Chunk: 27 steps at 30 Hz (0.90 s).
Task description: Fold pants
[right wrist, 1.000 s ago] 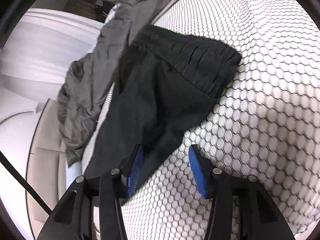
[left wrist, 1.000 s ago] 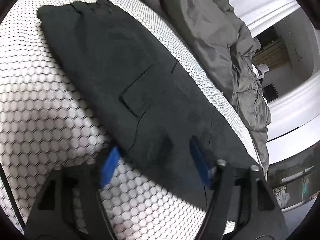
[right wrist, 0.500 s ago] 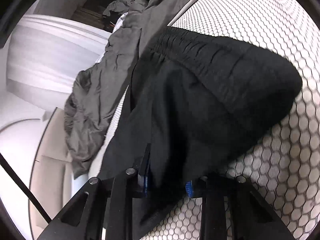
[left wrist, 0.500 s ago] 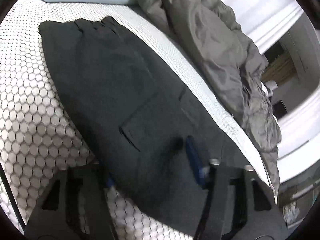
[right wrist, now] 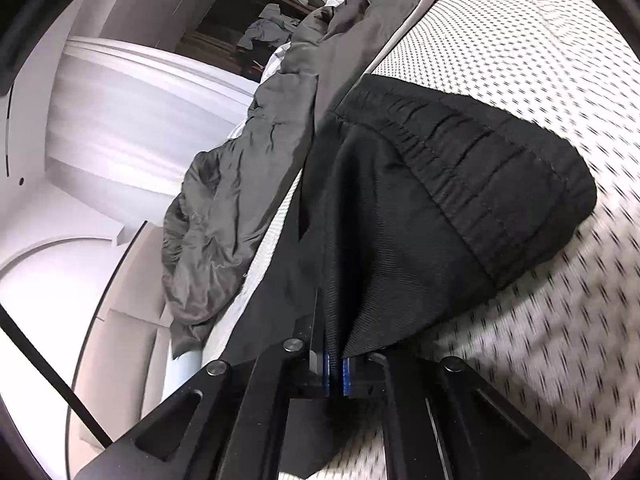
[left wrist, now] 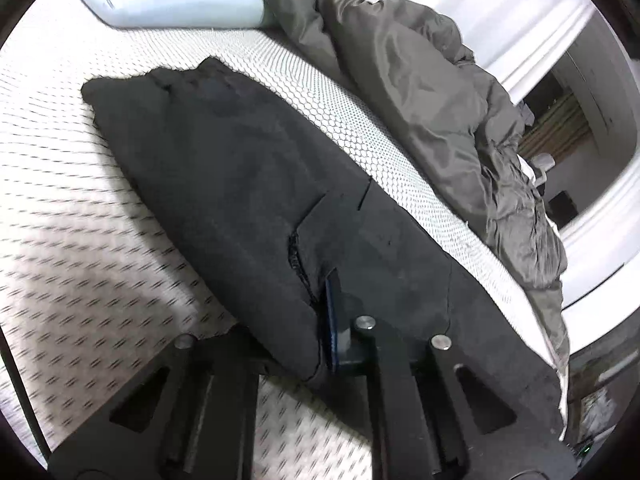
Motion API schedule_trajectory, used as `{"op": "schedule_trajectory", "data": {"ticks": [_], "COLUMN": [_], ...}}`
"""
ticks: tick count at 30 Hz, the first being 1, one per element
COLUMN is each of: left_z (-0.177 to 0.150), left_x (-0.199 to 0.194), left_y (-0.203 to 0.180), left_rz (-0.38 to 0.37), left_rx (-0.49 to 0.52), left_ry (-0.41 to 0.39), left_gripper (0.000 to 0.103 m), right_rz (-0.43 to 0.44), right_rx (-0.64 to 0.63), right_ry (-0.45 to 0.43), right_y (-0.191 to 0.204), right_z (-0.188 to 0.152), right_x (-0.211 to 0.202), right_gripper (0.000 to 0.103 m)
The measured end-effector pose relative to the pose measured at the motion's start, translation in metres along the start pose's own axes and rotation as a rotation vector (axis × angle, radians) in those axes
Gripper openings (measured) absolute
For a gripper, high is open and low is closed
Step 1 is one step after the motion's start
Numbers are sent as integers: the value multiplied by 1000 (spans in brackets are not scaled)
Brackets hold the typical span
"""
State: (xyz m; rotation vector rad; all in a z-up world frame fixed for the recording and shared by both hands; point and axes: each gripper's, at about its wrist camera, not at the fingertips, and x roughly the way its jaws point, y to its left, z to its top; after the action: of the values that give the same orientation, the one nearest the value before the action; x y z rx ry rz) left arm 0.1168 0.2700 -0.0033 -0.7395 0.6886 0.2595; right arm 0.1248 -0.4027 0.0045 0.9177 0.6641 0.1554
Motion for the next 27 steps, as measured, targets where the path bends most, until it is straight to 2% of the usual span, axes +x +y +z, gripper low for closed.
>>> {"op": "schedule_trajectory", "data": {"ticks": [5, 7, 8, 9, 10, 12, 13, 14, 15, 16, 17, 19, 21, 22, 24, 27], "left_z": [-16, -22, -24, -24, -23, -22, -21, -21, -21, -22, -21, -22, -22, -23, -25, -31], "left_x": [-42, -50, -51, -52, -54, -64, -71, -77, -86, -95, -102, -120, -133, -138, -143, -136], "left_y": [24, 35, 41, 48, 53, 58, 58, 60, 59, 58, 58, 56, 48, 39, 19, -24], "left_rz": [-19, -19, -19, -17, -17, -5, 11, 29, 62, 102, 125, 142, 136, 119, 75, 19], "left_rx": [4, 0, -8, -20, -28, -28, -21, -12, 4, 22, 36, 69, 97, 123, 186, 309], "left_ry": [16, 50, 63, 78, 85, 77, 61, 44, 19, -7, -26, -72, -93, -103, -108, -93], "left_gripper": [9, 11, 16, 19, 22, 30, 42, 60, 71, 91, 102, 102, 102, 102, 102, 102], "right_rz": [23, -14, -52, -92, -151, -207, -250, -286, -324, -389, -449, -572, -654, -633, -521, -423], "right_rx": [-31, -58, -66, -70, -75, -85, -98, -123, -153, -196, -237, -317, -364, -386, -455, -603], "right_ry": [15, 35, 45, 52, 48, 0, -30, -49, -71, -100, -128, -187, -228, -252, -250, -157], "right_y": [3, -1, -3, -6, -9, -10, -8, -4, 0, 6, 11, 17, 24, 29, 44, 78], "right_z": [-27, -41, -43, -45, -43, -41, -40, -40, -40, -42, -44, -46, -46, -48, -52, -61], "right_x": [-42, -55, -57, -59, -61, -71, -79, -84, -89, -96, -102, -116, -128, -134, -142, -125], "right_gripper": [4, 5, 5, 14, 29, 45, 48, 51, 58, 67, 72, 85, 87, 87, 87, 95]}}
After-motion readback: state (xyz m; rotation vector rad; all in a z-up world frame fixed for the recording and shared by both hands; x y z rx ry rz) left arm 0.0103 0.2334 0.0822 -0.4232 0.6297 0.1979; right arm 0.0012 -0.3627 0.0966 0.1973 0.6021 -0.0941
